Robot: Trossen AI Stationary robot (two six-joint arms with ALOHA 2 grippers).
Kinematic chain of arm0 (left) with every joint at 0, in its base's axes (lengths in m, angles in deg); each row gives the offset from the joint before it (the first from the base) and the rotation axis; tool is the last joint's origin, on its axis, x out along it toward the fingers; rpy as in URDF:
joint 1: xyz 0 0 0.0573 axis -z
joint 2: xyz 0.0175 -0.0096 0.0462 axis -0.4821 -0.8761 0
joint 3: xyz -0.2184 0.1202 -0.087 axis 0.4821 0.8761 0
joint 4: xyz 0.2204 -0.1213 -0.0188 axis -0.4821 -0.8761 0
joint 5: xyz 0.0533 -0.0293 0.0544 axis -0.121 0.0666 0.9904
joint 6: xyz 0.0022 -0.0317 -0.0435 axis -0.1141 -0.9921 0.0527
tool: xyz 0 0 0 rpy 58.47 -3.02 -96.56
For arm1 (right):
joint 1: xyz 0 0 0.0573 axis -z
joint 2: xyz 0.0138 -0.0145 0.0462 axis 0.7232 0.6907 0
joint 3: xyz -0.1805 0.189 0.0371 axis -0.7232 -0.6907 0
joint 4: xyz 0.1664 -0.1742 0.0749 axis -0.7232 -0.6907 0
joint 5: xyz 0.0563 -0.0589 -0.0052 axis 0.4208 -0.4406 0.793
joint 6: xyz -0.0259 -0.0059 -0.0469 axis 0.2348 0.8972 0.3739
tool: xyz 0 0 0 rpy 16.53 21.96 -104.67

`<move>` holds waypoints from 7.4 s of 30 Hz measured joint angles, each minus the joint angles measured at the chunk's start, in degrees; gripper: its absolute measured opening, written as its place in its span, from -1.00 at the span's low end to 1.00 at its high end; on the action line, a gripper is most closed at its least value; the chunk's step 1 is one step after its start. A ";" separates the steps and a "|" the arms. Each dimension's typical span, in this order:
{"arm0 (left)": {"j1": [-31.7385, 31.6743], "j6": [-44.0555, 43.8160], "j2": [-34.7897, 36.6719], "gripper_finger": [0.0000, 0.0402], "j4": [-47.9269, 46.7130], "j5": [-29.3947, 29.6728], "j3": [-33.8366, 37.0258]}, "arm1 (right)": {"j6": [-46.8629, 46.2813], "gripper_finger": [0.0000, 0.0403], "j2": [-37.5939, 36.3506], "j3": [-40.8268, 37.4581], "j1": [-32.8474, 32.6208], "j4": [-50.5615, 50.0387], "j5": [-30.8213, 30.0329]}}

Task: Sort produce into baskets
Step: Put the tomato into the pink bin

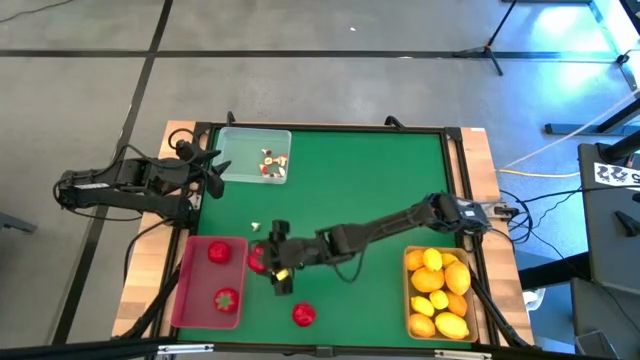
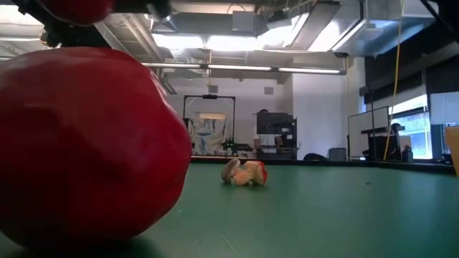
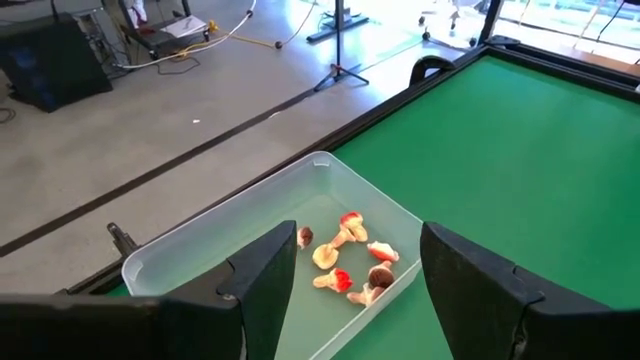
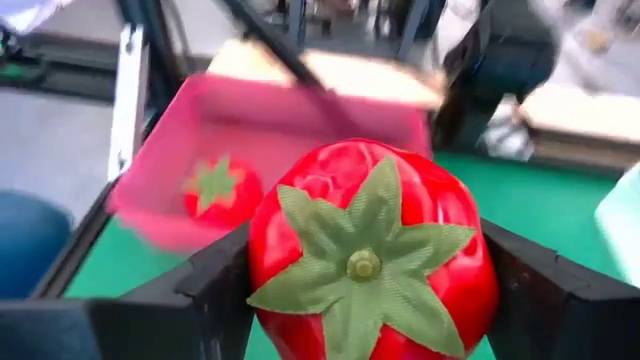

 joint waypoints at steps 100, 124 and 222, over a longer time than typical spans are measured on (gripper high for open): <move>-0.04 9.33 -0.02 0.05 2.93 0.52 0.00 | -9.03 0.87 16.88 16.81 7.68 0.47 16.96; -0.04 5.44 -0.04 0.05 -0.30 0.49 0.00 | -18.24 0.87 8.39 16.81 -9.70 -38.38 10.20; -0.04 5.63 -0.04 0.05 -0.81 0.61 0.00 | 5.50 0.49 23.00 16.79 8.67 21.50 15.71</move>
